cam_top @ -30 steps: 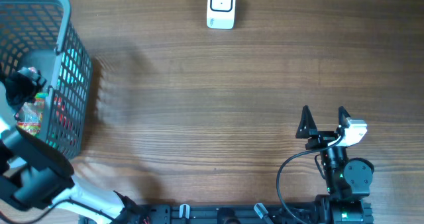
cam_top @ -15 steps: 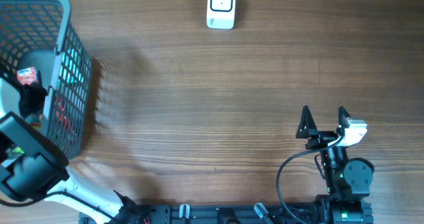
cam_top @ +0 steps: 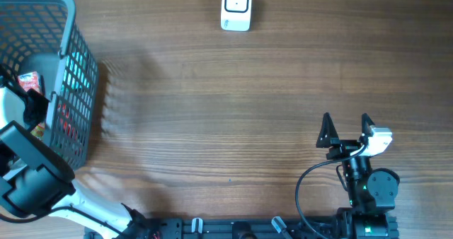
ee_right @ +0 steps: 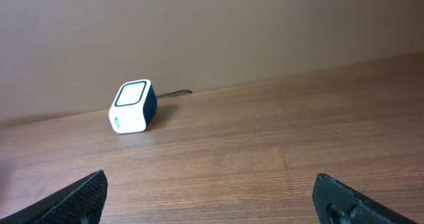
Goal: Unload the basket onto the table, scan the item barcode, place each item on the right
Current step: 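Reach the left gripper into the basket and grasp the Haribo bag, then carry the Haribo bag to the table center and release it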
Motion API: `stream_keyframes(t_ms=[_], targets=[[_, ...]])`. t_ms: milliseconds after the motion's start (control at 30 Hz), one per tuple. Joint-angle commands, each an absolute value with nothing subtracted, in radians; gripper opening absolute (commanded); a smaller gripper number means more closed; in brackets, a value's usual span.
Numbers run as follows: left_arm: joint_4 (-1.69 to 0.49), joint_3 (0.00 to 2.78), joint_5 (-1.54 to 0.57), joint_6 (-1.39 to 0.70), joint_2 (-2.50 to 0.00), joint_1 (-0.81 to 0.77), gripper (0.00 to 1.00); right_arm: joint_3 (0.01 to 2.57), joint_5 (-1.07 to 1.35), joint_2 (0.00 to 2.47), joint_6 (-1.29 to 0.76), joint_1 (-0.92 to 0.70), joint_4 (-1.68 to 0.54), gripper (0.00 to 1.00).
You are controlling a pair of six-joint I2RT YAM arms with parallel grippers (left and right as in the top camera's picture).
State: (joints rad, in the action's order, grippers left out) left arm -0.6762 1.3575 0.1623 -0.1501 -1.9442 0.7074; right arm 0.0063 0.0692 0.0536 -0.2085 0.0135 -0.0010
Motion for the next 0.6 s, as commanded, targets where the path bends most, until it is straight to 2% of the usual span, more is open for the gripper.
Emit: stream_keyframes(t_ms=[0,433,567], targets=[[-0.704,1.338,0.142,-0.142,-1.954,0.714,0.04,0.005,0.052,0.058,-0.21,0.007,0.001,1.0],[-0.714,1.435,0.107,-0.33,-1.525,0.714,0.04,0.005,0.052,0.058,-0.21,0.007,0.001,1.0],[-0.686,1.435,-0.025,-0.353,-1.389,0.713,0.04,0.005,0.052,0.058,-0.21,0.007,0.001,1.0]])
